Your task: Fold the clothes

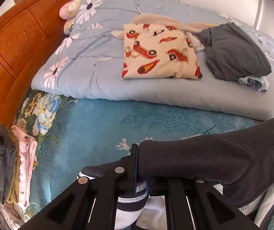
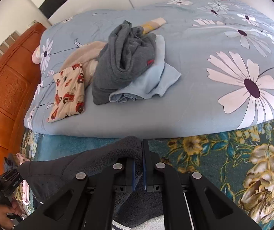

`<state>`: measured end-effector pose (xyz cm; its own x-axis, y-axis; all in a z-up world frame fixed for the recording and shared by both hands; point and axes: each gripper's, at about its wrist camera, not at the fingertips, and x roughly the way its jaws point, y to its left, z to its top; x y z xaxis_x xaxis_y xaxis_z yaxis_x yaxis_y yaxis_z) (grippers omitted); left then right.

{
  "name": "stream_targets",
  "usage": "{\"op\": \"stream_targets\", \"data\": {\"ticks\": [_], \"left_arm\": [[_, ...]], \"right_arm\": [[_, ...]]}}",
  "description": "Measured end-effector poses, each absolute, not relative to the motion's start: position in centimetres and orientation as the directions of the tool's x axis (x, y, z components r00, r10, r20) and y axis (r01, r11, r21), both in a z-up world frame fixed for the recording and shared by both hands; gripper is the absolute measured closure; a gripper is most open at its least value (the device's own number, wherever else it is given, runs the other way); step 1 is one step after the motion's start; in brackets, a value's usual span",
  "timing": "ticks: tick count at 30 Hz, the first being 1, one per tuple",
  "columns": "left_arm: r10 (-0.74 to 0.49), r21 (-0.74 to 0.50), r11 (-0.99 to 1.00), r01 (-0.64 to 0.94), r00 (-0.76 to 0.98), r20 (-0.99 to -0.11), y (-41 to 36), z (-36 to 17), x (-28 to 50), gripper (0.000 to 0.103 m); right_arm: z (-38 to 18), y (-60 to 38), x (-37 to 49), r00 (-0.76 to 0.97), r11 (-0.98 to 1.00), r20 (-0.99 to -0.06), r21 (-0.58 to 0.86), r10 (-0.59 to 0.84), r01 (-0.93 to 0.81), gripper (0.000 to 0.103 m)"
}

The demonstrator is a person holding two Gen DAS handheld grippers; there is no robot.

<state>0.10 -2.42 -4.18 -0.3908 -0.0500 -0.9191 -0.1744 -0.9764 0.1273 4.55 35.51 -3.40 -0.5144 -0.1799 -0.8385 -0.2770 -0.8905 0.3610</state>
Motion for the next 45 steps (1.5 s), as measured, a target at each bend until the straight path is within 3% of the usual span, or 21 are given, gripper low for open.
{"op": "stream_targets", "data": {"ticks": [3,6,10,12,13,14,19,22,27,33,39,43,45], "left_arm": [[-0.040,0.103,-0.977,-0.184,-0.316,-0.948,-2.0,-6.2,-1.1,0.090],[0.002,0.057,-0.981,-0.187,-0.299,-0.954,-2.7,-7.1,-0.6,0.080],[0.085,-0.057,-0.994,-0.097,-0.314,-0.946,-5.1,-6.4,-0.6,0.055],[0.128,-0.125,-0.992,-0.031,-0.327,-0.936,-6.7,-5.8,-0.9,0.052],[0.153,-0.163,-0.987,0.001,-0.334,-0.930,-7.5,-5.6,-0.9,0.050],[0.168,-0.189,-0.982,0.028,-0.335,-0.927,-8.2,-5.5,-0.9,0.049],[0.230,-0.271,-0.959,0.085,-0.328,-0.916,-9.3,-7.0,1.6,0.049],[0.300,-0.354,-0.927,0.123,-0.320,-0.899,-9.2,-9.0,4.4,0.049],[0.340,-0.410,-0.901,0.141,-0.356,-0.870,-8.6,-9.7,8.8,0.049],[0.277,-0.349,-0.932,0.102,-0.423,-0.863,-9.9,-8.1,11.5,0.049],[0.296,-0.404,-0.897,0.177,-0.438,-0.849,-12.7,-8.1,11.8,0.049],[0.296,-0.404,-0.896,0.184,-0.432,-0.852,-13.1,-8.4,12.4,0.049],[0.301,-0.410,-0.893,0.187,-0.429,-0.852,-13.1,-8.8,12.8,0.049]], "right_arm": [[-5.4,35.4,4.2,-0.468,-0.899,-0.868,0.326,-0.163,-0.292,0.097],[-7.4,35.2,3.9,-0.421,-0.907,-0.895,0.291,-0.146,-0.305,0.097],[-8.4,35.0,3.8,-0.397,-0.911,-0.909,0.264,-0.126,-0.316,0.096],[-7.9,34.3,3.8,-0.391,-0.930,-0.911,0.247,-0.127,-0.273,0.086],[-7.3,33.8,4.1,-0.397,-0.945,-0.911,0.223,-0.114,-0.240,0.071],[-6.7,33.4,4.3,-0.404,-0.958,-0.909,0.198,-0.100,-0.208,0.060],[-2.8,32.2,7.4,-0.498,-0.986,-0.867,0.070,0.014,-0.149,0.058],[-2.7,29.1,8.8,-0.508,-0.995,-0.859,0.091,-0.063,-0.032,0.058],[-8.7,20.9,8.0,-0.317,-0.964,-0.918,0.185,-0.238,0.191,0.058],[-12.1,18.9,4.3,-0.260,-0.980,-0.949,0.151,-0.181,0.131,0.058],[-5.2,20.6,-1.0,-0.475,-0.991,-0.870,0.128,-0.130,0.037,0.058],[-3.6,22.1,-3.6,-0.487,-0.989,-0.870,0.125,-0.074,-0.073,0.058],[-2.7,22.4,-2.1,-0.503,-0.984,-0.857,0.167,-0.113,-0.063,0.058]]}}
